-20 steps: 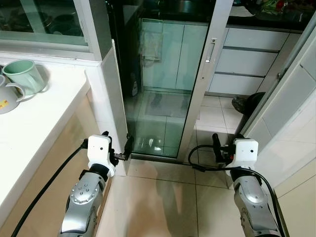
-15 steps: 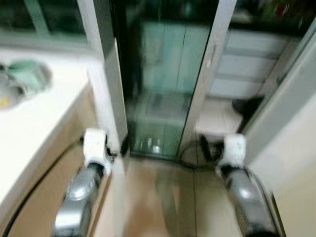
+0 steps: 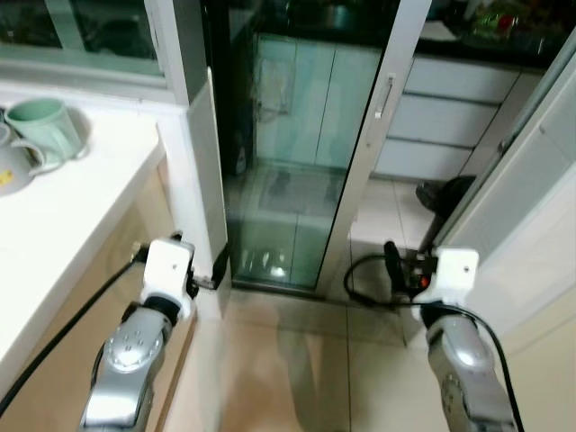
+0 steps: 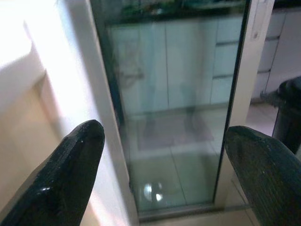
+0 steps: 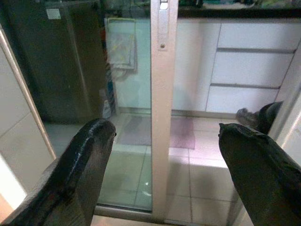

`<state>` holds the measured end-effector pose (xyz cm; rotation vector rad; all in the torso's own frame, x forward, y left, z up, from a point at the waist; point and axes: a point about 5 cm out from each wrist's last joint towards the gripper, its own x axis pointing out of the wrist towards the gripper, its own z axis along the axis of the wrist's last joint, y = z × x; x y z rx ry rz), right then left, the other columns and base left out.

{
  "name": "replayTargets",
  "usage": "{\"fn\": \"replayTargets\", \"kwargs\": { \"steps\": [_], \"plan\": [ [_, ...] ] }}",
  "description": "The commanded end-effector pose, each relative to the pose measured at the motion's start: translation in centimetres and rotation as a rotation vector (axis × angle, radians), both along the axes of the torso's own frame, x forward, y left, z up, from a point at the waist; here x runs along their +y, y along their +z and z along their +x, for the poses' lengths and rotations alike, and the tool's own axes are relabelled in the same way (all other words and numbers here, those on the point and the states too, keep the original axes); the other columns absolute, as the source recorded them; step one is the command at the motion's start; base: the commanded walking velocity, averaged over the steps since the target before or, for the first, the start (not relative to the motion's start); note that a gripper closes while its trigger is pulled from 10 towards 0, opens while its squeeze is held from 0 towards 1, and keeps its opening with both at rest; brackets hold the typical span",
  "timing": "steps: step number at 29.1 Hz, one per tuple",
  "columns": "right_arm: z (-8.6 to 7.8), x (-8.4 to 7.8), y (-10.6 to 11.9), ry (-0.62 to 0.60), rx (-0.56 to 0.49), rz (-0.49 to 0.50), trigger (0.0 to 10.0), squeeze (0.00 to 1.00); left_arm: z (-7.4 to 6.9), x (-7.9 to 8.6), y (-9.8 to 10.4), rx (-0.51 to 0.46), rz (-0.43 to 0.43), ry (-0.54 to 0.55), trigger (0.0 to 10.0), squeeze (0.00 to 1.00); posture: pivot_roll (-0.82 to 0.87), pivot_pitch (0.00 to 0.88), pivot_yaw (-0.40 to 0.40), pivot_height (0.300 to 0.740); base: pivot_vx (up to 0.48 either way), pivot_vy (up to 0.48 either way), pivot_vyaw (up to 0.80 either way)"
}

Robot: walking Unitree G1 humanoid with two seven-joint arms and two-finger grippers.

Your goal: Restocking fridge

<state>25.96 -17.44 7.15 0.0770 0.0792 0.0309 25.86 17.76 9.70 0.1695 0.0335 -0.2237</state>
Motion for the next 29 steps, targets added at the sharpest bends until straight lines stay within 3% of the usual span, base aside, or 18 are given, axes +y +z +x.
{"fn": "replayTargets", "kwargs": {
  "steps": [1, 5, 7, 15, 29],
  "plan": [
    [0.0, -0.5, -0.5, -0.024, 0.022, -0.006, 10.0, 0.0, 0.2, -0.4, -0.3, 0.011, 0.016, -0.021, 10.0, 0.0, -0.08, 0.0, -0.005, 0.74, 0.0, 0.0, 0.0],
    [1.1, -0.3, -0.8, -0.037, 0.043, 0.008, 10.0, 0.0, 1.4, -0.9, -0.3, 0.02, -0.062, -0.048, 10.0, 0.0, -0.08, 0.0, 0.001, 0.74, 0.0, 0.0, 0.0],
    [1.3, -0.1, -1.0, -0.021, 0.047, 0.001, 10.0, 0.0, 2.0, -1.0, -0.2, 0.007, -0.057, -0.054, 10.0, 0.0, -0.07, 0.0, -0.015, 0.74, 0.0, 0.0, 0.0],
    [1.5, -0.2, -1.2, -0.017, 0.044, -0.026, 10.0, 0.0, 2.1, -1.1, -0.5, 0.007, -0.08, -0.068, 10.0, 0.0, -0.08, 0.0, -0.011, 0.74, 0.0, 0.0, 0.0],
    [1.8, -0.5, -1.5, -0.022, 0.049, -0.04, 10.0, 0.0, 2.6, -1.6, -0.7, 0.001, -0.082, -0.107, 10.0, 0.0, -0.09, 0.0, -0.009, 0.74, -0.247, 0.0, 0.0]
  ]
}}
